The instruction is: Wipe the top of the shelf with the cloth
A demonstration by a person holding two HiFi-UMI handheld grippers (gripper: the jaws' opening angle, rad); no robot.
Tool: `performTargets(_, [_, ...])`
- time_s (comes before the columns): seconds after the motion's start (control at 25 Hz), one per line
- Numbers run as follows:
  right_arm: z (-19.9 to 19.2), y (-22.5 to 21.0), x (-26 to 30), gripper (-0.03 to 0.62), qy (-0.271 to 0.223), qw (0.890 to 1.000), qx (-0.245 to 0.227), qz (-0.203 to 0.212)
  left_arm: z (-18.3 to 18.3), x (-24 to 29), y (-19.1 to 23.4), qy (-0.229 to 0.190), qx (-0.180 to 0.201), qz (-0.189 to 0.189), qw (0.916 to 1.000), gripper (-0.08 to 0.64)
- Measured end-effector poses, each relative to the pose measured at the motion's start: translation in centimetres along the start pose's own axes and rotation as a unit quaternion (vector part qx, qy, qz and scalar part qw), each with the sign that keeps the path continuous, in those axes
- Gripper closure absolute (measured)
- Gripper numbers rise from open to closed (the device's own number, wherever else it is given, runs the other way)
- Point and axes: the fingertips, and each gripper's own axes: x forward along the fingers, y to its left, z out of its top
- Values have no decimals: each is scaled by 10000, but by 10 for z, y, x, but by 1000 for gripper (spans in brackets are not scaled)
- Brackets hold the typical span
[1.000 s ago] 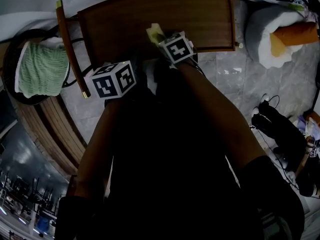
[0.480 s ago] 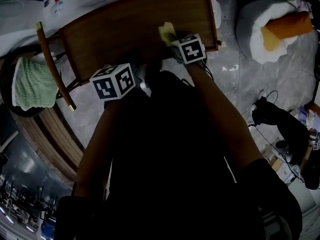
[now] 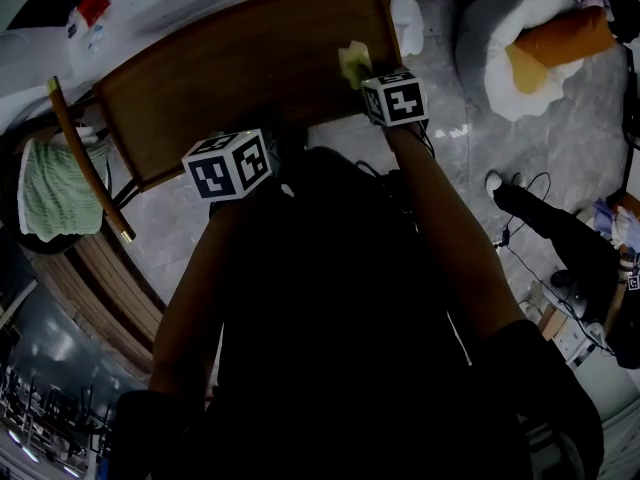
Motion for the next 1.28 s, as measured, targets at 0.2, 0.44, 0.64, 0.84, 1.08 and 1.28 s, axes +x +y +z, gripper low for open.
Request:
performTargets(0.2, [-5, -14, -5, 548, 80, 9995, 61, -304, -4, 13, -7, 95, 13, -86, 9999, 548])
performTargets(0.44, [-6, -24, -14, 548, 307, 9972, 200, -657, 1, 15, -15, 98, 67, -159, 9998, 548])
performTargets(0.64, [-7, -26, -14, 548, 460, 9956, 74, -813, 4, 7, -8, 43, 65, -169, 9998, 549])
performTargets(0.84, [0, -23, -23, 549, 289, 9958, 259, -828, 5, -13, 4, -71, -22, -162, 9998, 549])
performTargets(1.08, [51, 65, -31, 548, -490, 9986, 154, -83, 18, -68, 42, -463, -272, -30, 9986, 548])
performTargets(1.28, [90, 182, -6, 548, -668, 9938, -130, 875, 40, -140, 94, -1000, -712, 236, 9922, 549])
